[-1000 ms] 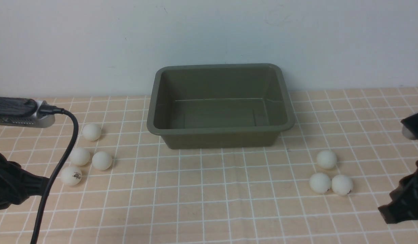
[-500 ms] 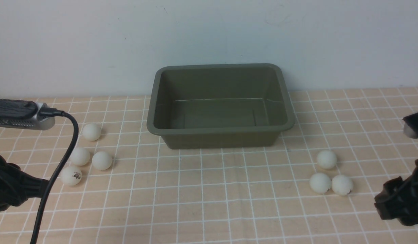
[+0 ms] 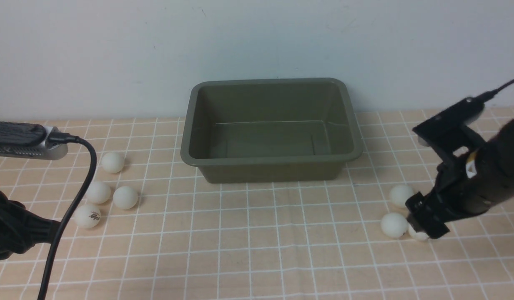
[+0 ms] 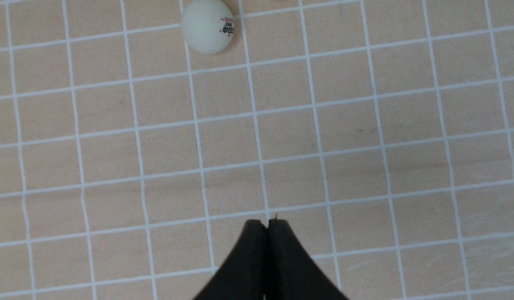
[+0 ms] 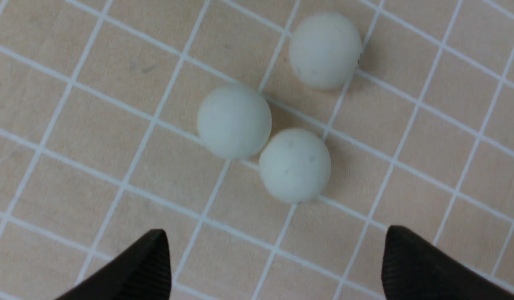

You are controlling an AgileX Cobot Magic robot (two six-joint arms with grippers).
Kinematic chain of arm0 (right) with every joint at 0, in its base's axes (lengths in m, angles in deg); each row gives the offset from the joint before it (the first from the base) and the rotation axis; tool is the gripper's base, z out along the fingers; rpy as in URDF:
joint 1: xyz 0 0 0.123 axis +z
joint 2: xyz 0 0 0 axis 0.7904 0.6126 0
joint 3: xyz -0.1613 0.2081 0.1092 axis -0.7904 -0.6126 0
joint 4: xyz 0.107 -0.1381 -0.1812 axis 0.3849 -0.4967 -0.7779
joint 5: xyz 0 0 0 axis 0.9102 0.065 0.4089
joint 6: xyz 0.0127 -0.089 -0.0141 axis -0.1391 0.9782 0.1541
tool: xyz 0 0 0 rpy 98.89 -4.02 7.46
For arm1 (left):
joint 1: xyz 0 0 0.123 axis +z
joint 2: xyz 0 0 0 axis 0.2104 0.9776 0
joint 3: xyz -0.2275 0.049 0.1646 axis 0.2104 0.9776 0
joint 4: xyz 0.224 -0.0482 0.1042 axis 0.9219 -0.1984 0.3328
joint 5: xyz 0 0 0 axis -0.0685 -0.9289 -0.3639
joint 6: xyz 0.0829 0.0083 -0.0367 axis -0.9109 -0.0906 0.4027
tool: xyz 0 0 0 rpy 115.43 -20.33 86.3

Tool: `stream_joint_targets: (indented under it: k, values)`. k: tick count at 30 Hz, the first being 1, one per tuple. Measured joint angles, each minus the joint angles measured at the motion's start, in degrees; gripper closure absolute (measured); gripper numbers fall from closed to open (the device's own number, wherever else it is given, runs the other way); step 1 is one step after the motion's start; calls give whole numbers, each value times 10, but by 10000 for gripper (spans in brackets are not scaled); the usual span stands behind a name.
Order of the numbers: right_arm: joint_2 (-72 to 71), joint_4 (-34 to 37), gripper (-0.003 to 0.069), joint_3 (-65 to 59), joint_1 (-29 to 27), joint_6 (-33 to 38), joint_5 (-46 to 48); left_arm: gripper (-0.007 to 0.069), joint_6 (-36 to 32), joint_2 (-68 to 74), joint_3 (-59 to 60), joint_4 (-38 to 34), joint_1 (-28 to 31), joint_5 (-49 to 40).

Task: Put the table tennis balls into the box on the light coffee tablecloth.
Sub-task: 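Reach for and grasp a ping pong ball on the table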

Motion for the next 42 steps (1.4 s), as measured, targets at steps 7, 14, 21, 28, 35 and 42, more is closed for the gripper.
stream_joint_targets:
  k: [7, 14, 21, 28, 35, 42]
  values:
    - [93, 30, 48, 58, -51, 14, 11, 693, 0, 0, 0, -1, 0, 0]
    - [115, 176, 88, 59, -139, 69, -3, 693, 0, 0, 0, -1, 0, 0]
    - [116, 236, 111, 59, -155, 105, -15, 693, 0, 0, 0, -1, 0, 0]
    - [117, 243, 113, 59, -155, 101, -66, 693, 0, 0, 0, -1, 0, 0]
    - [166, 268, 113, 79, -155, 100, -75, 693, 0, 0, 0, -1, 0, 0]
    - [203, 303, 113, 136, -155, 106, -65, 693, 0, 0, 0, -1, 0, 0]
